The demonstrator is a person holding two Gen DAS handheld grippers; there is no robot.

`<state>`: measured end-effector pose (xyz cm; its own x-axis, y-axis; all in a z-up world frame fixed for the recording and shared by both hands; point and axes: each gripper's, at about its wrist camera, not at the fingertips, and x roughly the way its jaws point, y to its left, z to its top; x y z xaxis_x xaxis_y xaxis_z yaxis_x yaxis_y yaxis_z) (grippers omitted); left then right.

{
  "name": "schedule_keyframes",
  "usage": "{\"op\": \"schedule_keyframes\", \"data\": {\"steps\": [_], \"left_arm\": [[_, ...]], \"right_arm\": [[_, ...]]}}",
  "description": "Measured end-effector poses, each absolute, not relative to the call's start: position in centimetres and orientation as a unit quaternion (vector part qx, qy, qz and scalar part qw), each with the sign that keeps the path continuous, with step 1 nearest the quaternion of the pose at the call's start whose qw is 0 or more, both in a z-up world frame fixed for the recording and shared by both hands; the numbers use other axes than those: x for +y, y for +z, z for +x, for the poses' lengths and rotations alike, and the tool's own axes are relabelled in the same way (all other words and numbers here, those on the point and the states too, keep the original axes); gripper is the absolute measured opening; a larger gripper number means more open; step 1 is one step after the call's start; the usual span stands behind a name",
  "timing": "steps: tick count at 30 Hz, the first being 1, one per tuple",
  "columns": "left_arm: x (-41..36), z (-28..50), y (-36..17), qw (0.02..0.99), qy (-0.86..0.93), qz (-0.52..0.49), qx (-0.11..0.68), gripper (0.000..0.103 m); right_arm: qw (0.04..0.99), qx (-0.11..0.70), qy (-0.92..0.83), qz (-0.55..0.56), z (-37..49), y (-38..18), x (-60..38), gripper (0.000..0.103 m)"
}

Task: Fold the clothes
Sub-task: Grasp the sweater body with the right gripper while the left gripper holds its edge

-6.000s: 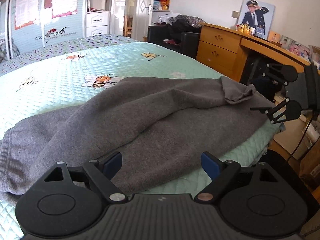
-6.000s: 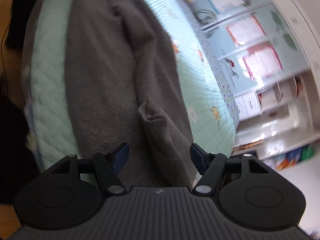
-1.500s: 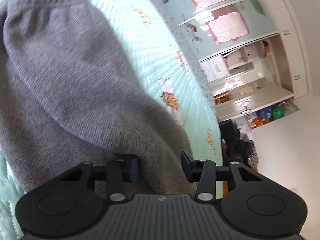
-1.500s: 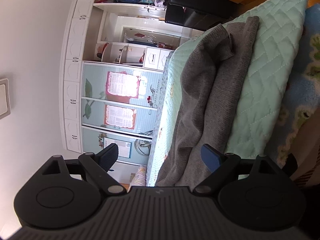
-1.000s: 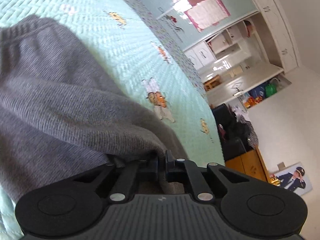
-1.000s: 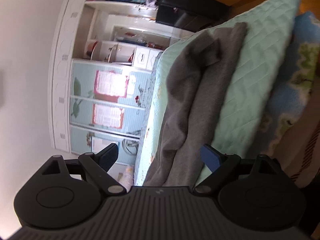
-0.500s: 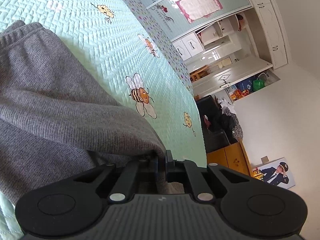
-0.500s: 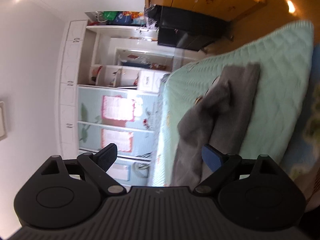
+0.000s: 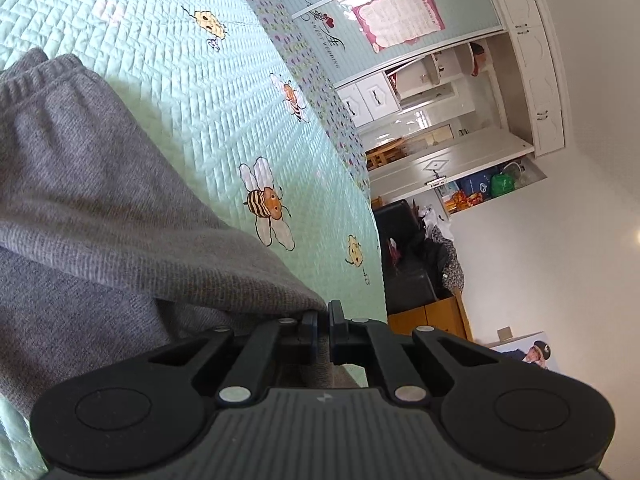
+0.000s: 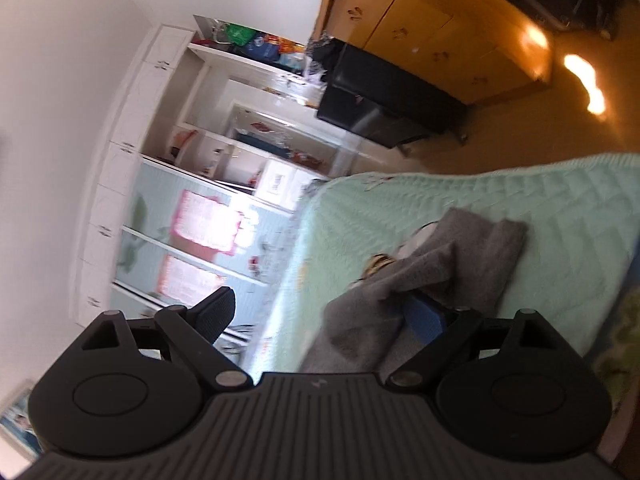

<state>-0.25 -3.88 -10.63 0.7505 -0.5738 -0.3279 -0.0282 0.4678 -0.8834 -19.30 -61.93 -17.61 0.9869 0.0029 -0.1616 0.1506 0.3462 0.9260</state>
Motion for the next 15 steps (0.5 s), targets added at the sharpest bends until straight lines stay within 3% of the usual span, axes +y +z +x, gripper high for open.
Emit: {"op": "schedule_keyframes", "data": {"steps": [3, 7, 9, 15], "left_arm": [[-3.6, 0.0, -10.6, 0.794, -0.173, -0.492, 0.311, 0.004], [-3.2, 0.3, -10.5, 0.790, -0.176, -0.498, 0.311, 0.004], [-3.0, 0.4, -10.4, 0.788, -0.176, -0.502, 0.309, 0.004], [-1.4, 0.5, -9.4, 0.786, -0.179, -0.520, 0.281, 0.001]], "right_arm": [[0.810, 0.072, -0.031, 0.581, -18.9, -18.2, -62.2, 0.090], [0.815, 0.083, -0.029, 0.572, -18.1, -18.1, -62.3, 0.063], [0.818, 0.086, -0.036, 0.568, -18.0, -18.0, -62.5, 0.058], [0.825, 0.080, -0.044, 0.558, -18.2, -17.2, -63.0, 0.056]]}}
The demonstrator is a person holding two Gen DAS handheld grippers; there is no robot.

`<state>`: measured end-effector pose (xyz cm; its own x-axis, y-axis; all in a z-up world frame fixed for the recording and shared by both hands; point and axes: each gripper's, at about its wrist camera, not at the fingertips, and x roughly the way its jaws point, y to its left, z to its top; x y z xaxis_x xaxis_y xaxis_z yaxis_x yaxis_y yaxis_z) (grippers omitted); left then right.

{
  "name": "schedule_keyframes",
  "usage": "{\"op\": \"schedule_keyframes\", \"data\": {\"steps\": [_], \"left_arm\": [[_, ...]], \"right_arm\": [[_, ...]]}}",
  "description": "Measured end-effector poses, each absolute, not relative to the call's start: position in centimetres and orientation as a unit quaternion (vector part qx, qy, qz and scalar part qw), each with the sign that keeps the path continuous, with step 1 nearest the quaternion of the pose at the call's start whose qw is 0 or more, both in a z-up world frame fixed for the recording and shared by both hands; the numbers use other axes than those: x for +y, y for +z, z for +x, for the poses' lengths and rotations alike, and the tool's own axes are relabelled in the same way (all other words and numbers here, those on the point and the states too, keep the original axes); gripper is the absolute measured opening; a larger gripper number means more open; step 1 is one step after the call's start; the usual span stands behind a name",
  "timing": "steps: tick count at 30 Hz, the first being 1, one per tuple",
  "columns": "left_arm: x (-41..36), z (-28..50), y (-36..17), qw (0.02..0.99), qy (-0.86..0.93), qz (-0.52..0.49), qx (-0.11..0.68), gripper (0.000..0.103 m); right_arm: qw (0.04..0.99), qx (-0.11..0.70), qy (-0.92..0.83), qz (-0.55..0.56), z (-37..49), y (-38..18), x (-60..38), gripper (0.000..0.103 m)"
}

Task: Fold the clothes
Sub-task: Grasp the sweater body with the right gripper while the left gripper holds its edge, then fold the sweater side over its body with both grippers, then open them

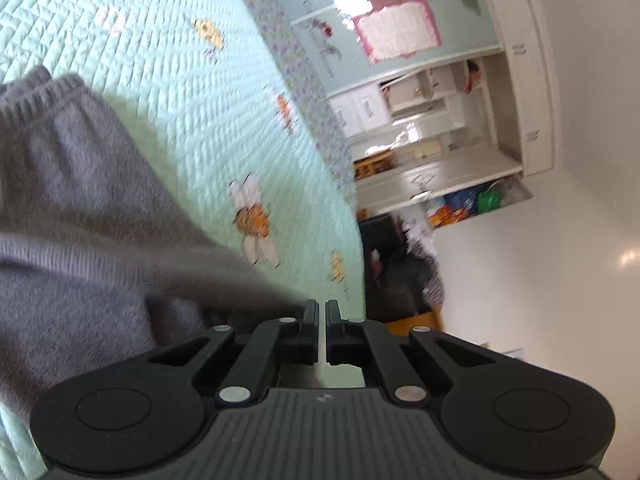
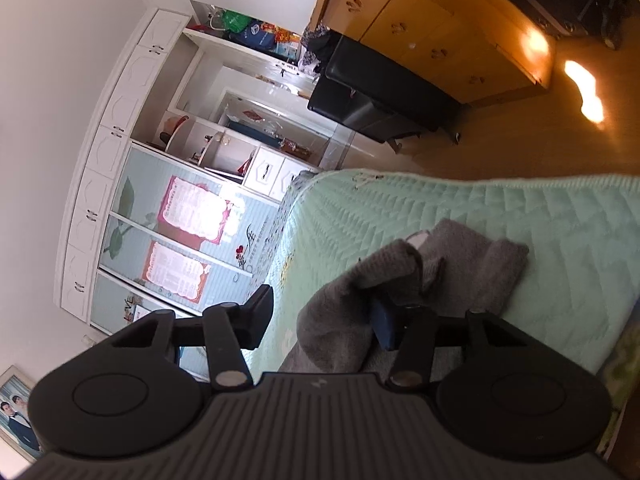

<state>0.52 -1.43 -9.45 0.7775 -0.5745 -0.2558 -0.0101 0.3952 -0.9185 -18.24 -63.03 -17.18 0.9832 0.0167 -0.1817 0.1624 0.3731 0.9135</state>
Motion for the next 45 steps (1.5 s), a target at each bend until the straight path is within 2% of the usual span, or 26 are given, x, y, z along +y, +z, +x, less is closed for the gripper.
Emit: {"op": "schedule_keyframes", "data": {"steps": [6, 8, 9, 12, 16, 19, 21, 23, 26, 30, 33, 34, 36, 37, 40, 45], "left_arm": [[-0.6, 0.8, -9.0, 0.784, -0.190, -0.521, 0.279, 0.001], [-1.0, 0.7, -9.5, 0.780, -0.198, -0.517, 0.293, 0.001], [-1.2, 0.5, -9.8, 0.778, -0.202, -0.513, 0.301, 0.001], [-1.9, -0.1, -10.7, 0.775, -0.209, -0.502, 0.322, 0.003], [-2.7, -1.4, -12.1, 0.773, -0.205, -0.492, 0.344, 0.026], [-2.9, -2.0, -13.0, 0.768, -0.191, -0.506, 0.343, 0.050], [-3.5, -2.2, -13.1, 0.772, -0.186, -0.507, 0.336, 0.058], [-4.3, -2.1, -13.2, 0.778, -0.185, -0.504, 0.327, 0.072], [-5.8, -1.7, -13.4, 0.795, -0.174, -0.481, 0.326, 0.081], [-7.6, -0.5, -14.0, 0.818, -0.140, -0.449, 0.330, 0.082], [-8.2, 0.8, -13.8, 0.839, -0.118, -0.429, 0.312, 0.082], [-8.3, 1.3, -13.7, 0.846, -0.115, -0.424, 0.304, 0.074], [-8.3, 2.6, -12.9, 0.853, -0.129, -0.406, 0.300, 0.023], [-8.2, 3.2, -12.3, 0.858, -0.133, -0.394, 0.301, 0.005], [-7.6, 3.9, -10.2, 0.879, -0.149, -0.357, 0.279, 0.003], [-4.9, 3.2, -7.1, 0.872, -0.179, -0.384, 0.245, 0.003]], "right_arm": [[0.832, 0.098, -0.040, 0.545, -17.8, -17.2, -62.9, 0.054], [0.839, 0.107, -0.046, 0.532, -17.7, -17.1, -62.6, 0.037], [0.842, 0.115, -0.050, 0.525, -17.7, -17.0, -62.6, 0.015], [0.844, 0.123, -0.054, 0.519, -17.8, -16.7, -62.4, 0.012], [0.847, 0.122, -0.055, 0.515, -17.9, -16.5, -62.1, 0.011], [0.840, 0.122, -0.054, 0.525, -18.0, -16.9, -62.2, 0.011], [0.833, 0.122, -0.053, 0.537, -18.2, -17.4, -62.3, 0.011], [0.827, 0.121, -0.051, 0.546, -18.5, -17.8, -62.3, 0.012], [0.822, 0.120, -0.051, 0.554, -18.5, -18.1, -62.2, 0.012], [0.830, 0.124, -0.053, 0.541, -18.4, -17.7, -61.9, 0.012], [0.837, 0.127, -0.057, 0.529, -18.4, -16.9, -61.8, 0.011], [0.841, 0.128, -0.059, 0.523, -18.3, -16.6, -61.7, 0.011], [0.845, 0.127, -0.059, 0.515, -18.0, -15.8, -61.8, 0.011], [0.847, 0.126, -0.058, 0.512, -17.9, -15.5, -61.9, 0.011], [0.854, 0.122, -0.059, 0.502, -17.0, -14.2, -62.3, 0.011], [0.875, 0.119, -0.050, 0.467, -15.0, -11.1, -62.5, 0.011]]}}
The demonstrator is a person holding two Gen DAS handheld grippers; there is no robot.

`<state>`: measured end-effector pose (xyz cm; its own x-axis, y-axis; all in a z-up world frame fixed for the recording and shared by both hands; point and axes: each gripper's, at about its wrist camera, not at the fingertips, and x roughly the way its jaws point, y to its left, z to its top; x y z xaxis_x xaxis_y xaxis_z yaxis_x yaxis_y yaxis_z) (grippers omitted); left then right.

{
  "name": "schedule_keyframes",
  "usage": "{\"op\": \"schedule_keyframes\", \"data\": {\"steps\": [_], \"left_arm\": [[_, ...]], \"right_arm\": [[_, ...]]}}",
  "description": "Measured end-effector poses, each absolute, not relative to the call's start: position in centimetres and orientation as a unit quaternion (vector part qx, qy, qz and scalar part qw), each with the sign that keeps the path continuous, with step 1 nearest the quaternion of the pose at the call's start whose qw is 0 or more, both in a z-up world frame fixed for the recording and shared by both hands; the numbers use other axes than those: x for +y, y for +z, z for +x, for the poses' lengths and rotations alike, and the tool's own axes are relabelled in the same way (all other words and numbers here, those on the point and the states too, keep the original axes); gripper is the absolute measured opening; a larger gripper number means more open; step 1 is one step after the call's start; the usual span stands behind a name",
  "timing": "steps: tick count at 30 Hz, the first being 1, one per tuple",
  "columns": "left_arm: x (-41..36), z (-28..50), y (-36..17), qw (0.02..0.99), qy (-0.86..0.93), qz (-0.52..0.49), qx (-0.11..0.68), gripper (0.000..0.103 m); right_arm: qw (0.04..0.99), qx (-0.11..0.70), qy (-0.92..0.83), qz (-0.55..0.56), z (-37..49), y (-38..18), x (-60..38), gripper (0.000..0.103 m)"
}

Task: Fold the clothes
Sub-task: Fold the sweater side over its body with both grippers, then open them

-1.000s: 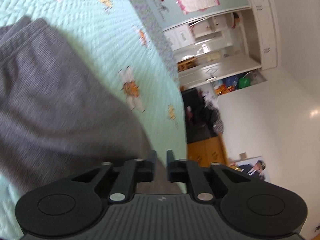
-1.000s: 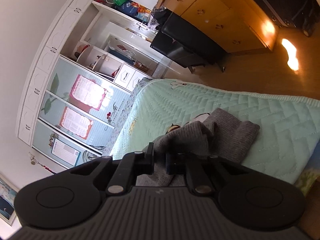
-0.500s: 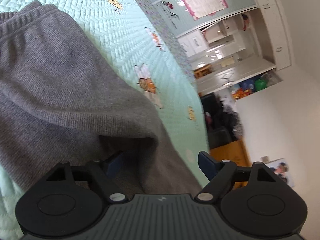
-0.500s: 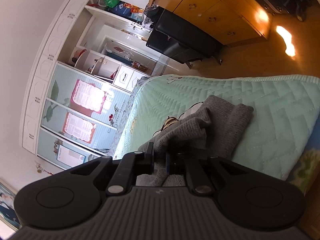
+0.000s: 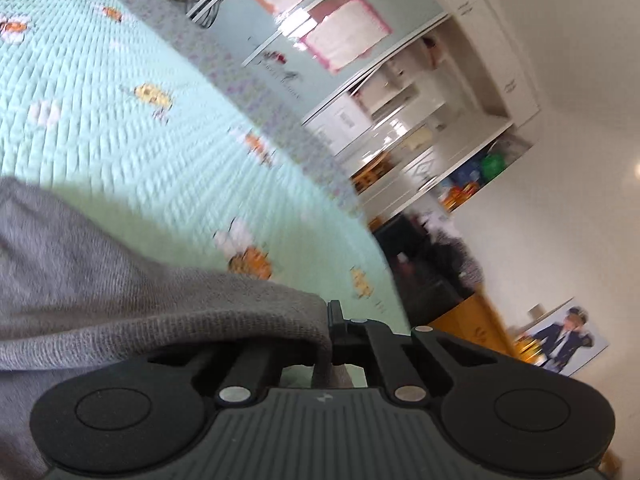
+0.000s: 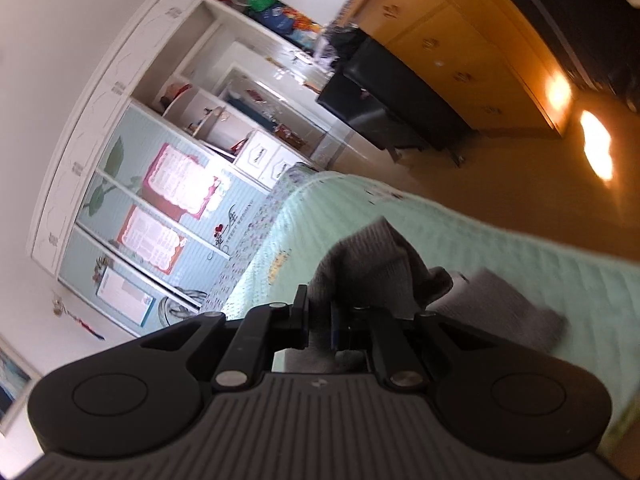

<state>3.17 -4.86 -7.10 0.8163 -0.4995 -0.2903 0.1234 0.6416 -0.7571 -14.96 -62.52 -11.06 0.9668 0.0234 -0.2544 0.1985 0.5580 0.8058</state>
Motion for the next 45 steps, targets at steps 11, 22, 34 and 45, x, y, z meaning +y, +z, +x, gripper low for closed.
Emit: {"op": "schedule_keyframes", "data": {"steps": [11, 22, 34, 45], "left_arm": [[-3.3, -1.8, -7.8, 0.860, -0.229, -0.321, 0.324, 0.004], [-5.4, -2.7, -13.5, 0.846, -0.206, -0.270, 0.411, 0.004], [-5.0, -2.7, -14.2, 0.845, -0.193, -0.275, 0.417, 0.005], [-5.0, -2.4, -15.2, 0.839, -0.192, -0.278, 0.426, 0.007]], "right_arm": [[0.878, 0.144, -0.053, 0.454, -18.2, -10.7, -64.2, 0.011], [0.858, 0.198, -0.097, 0.465, -18.4, -16.4, -65.1, 0.011], [0.820, 0.211, -0.102, 0.522, -19.5, -18.8, -65.8, 0.015], [0.802, 0.149, -0.192, 0.546, -24.1, -18.0, -66.9, 0.046]]}}
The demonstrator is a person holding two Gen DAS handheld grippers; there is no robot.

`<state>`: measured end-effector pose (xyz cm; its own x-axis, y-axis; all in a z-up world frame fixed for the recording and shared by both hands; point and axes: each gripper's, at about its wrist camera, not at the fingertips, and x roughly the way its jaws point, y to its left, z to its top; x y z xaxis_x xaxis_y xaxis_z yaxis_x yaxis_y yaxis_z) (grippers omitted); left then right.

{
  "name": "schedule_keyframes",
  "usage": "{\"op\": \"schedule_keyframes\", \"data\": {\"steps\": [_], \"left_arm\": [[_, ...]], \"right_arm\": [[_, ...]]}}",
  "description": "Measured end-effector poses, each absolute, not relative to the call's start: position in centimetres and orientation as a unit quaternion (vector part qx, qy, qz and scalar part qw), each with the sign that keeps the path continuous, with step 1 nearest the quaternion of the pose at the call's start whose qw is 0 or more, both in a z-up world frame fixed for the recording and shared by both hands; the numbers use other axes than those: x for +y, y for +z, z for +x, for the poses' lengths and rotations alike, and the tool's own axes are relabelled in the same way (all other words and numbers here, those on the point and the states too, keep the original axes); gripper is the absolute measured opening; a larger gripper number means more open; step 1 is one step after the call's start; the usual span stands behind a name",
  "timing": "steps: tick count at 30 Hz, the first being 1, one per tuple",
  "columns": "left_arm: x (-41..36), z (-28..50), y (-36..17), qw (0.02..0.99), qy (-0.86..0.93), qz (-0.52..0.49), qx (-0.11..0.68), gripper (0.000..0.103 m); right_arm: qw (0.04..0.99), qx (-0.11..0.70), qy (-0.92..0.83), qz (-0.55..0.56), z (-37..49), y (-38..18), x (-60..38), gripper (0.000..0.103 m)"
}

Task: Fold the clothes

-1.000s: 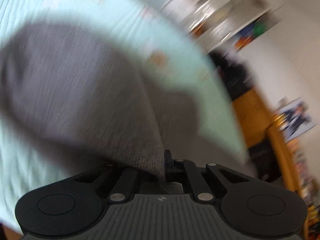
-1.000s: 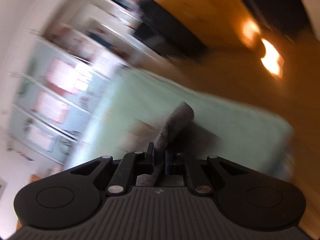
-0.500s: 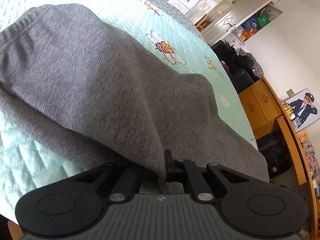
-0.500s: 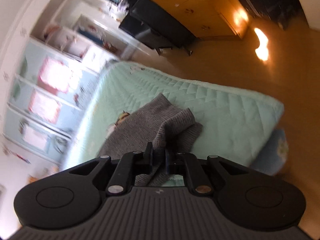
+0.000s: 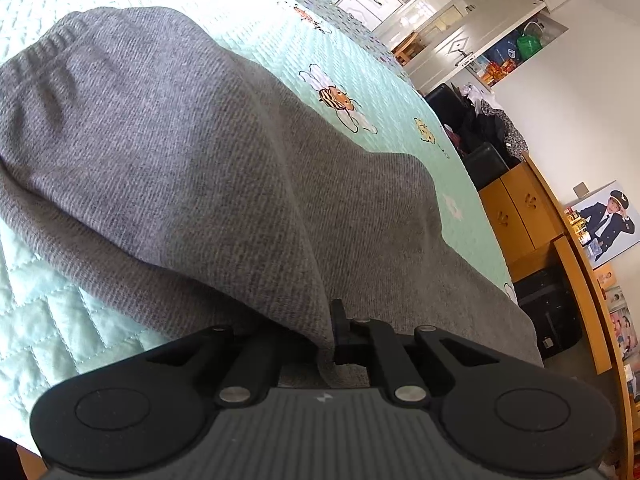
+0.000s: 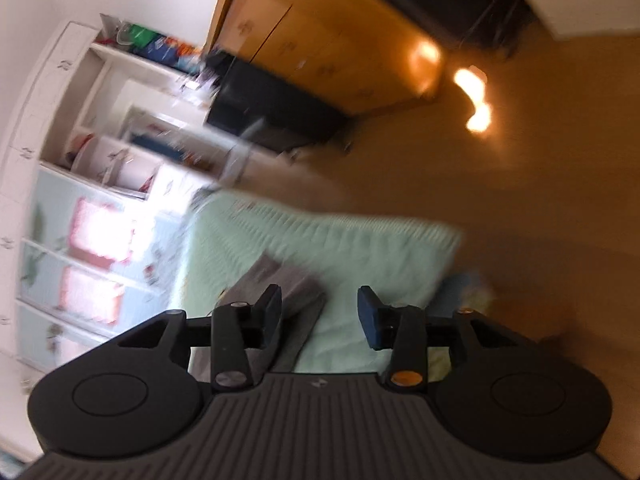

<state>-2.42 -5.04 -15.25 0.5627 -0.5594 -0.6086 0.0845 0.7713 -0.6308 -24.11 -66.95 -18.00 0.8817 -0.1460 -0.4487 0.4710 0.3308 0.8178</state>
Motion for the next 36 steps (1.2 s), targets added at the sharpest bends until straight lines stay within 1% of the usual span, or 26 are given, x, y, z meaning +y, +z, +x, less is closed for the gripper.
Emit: {"op": "schedule_keyframes", "data": {"steps": [3, 5, 6, 7, 8, 9, 10, 12, 13, 15, 16, 18, 21, 22, 23, 24, 25, 27, 28, 29, 30, 32, 33, 35, 36], "left_arm": [[-4.9, -2.6, -15.1, 0.840, -0.191, -0.272, 0.428, 0.007], [-5.0, -2.7, -15.0, 0.841, -0.188, -0.268, 0.430, 0.008], [-5.1, -2.8, -14.8, 0.842, -0.188, -0.264, 0.431, 0.008], [-5.2, -2.8, -14.7, 0.844, -0.187, -0.259, 0.431, 0.008], [-5.3, -2.8, -14.6, 0.844, -0.187, -0.257, 0.432, 0.008], [-5.3, -2.9, -14.5, 0.844, -0.187, -0.255, 0.433, 0.008], [-5.4, -3.0, -14.4, 0.845, -0.187, -0.251, 0.434, 0.008], [-5.4, -3.1, -14.2, 0.845, -0.188, -0.244, 0.437, 0.008], [-5.4, -3.3, -14.1, 0.845, -0.188, -0.239, 0.439, 0.009], [-5.5, -3.6, -13.7, 0.846, -0.191, -0.231, 0.441, 0.010], [-5.6, -3.8, -13.5, 0.847, -0.193, -0.226, 0.441, 0.011], [-5.6, -4.3, -13.2, 0.848, -0.196, -0.218, 0.441, 0.013], [-5.4, -4.9, -13.0, 0.848, -0.198, -0.214, 0.442, 0.014], [-5.4, -5.1, -13.0, 0.848, -0.198, -0.213, 0.442, 0.015], [-5.3, -5.3, -12.9, 0.848, -0.199, -0.212, 0.443, 0.015], [-5.2, -5.4, -12.7, 0.850, -0.197, -0.207, 0.442, 0.016], [-5.2, -5.5, -12.5, 0.852, -0.197, -0.201, 0.441, 0.016], [-5.2, -5.8, -11.9, 0.858, -0.194, -0.186, 0.438, 0.017], [-5.2, -6.0, -11.6, 0.861, -0.191, -0.177, 0.436, 0.020], [-5.2, -6.1, -11.3, 0.865, -0.187, -0.169, 0.435, 0.024], [-5.0, -6.2, -11.0, 0.868, -0.181, -0.161, 0.433, 0.027], [-4.8, -6.5, -10.6, 0.875, -0.170, -0.145, 0.429, 0.036], [-4.7, -6.6, -10.5, 0.878, -0.165, -0.139, 0.427, 0.039], [-4.5, -6.7, -10.3, 0.883, -0.156, -0.125, 0.424, 0.045], [-4.4, -6.8, -10.2, 0.886, -0.151, -0.118, 0.422, 0.046]], "right_arm": [[0.837, 0.120, -0.159, 0.510, -22.8, -15.4, -65.9, 0.047], [0.850, 0.110, -0.117, 0.503, -21.3, -14.3, -65.2, 0.056], [0.848, 0.110, -0.099, 0.509, -20.6, -14.4, -65.1, 0.065], [0.841, 0.117, -0.093, 0.520, -20.1, -15.0, -65.1, 0.069], [0.829, 0.134, -0.101, 0.533, -19.6, -16.2, -65.3, 0.071], [0.818, 0.150, -0.110, 0.545, -19.1, -17.4, -65.5, 0.071], [0.809, 0.158, -0.116, 0.555, -18.8, -18.5, -65.7, 0.059], [0.812, 0.148, -0.122, 0.551, -19.1, -19.1, -65.6, 0.053], [0.817, 0.148, -0.131, 0.542, -19.2, -18.8, -65.5, 0.052], [0.835, 0.159, -0.167, 0.499, -19.0, -16.8, -64.6, 0.055], [0.846, 0.156, -0.173, 0.479, -18.9, -15.6, -64.1, 0.058], [0.871, 0.136, -0.165, 0.441, -18.3, -13.2, -62.7, 0.060], [0.901, 0.107, -0.105, 0.408, -17.3, -10.2, -59.4, 0.072], [0.900, 0.102, -0.070, 0.419, -16.7, -10.1, -58.5, 0.075], [0.895, 0.102, -0.036, 0.432, -16.0, -10.1, -57.7, 0.076], [0.885, 0.112, -0.005, 0.453, -15.2, -10.8, -57.0, 0.078], [0.874, 0.132, 0.013, 0.468, -14.3, -11.8, -56.4, 0.080], [0.857, 0.185, -0.004, 0.480, -13.0, -14.2, -55.6, 0.079], [0.849, 0.213, -0.021, 0.483, -12.5, -15.5, -55.2, 0.069], [0.843, 0.228, -0.035, 0.485, -12.2, -16.3, -54.9, 0.068], [0.847, 0.223, -0.041, 0.482, -12.3, -15.9, -54.5, 0.070], [0.858, 0.238, -0.051, 0.452, -11.7, -14.0, -53.4, 0.074], [0.868, 0.241, -0.047, 0.431, -11.4, -12.7, -52.5, 0.075], [0.894, 0.226, -0.017, 0.387, -11.1, -10.1, -50.6, 0.075], [0.906, 0.217, 0.000, 0.363, -11.0, -8.9, -49.5, 0.076]]}}
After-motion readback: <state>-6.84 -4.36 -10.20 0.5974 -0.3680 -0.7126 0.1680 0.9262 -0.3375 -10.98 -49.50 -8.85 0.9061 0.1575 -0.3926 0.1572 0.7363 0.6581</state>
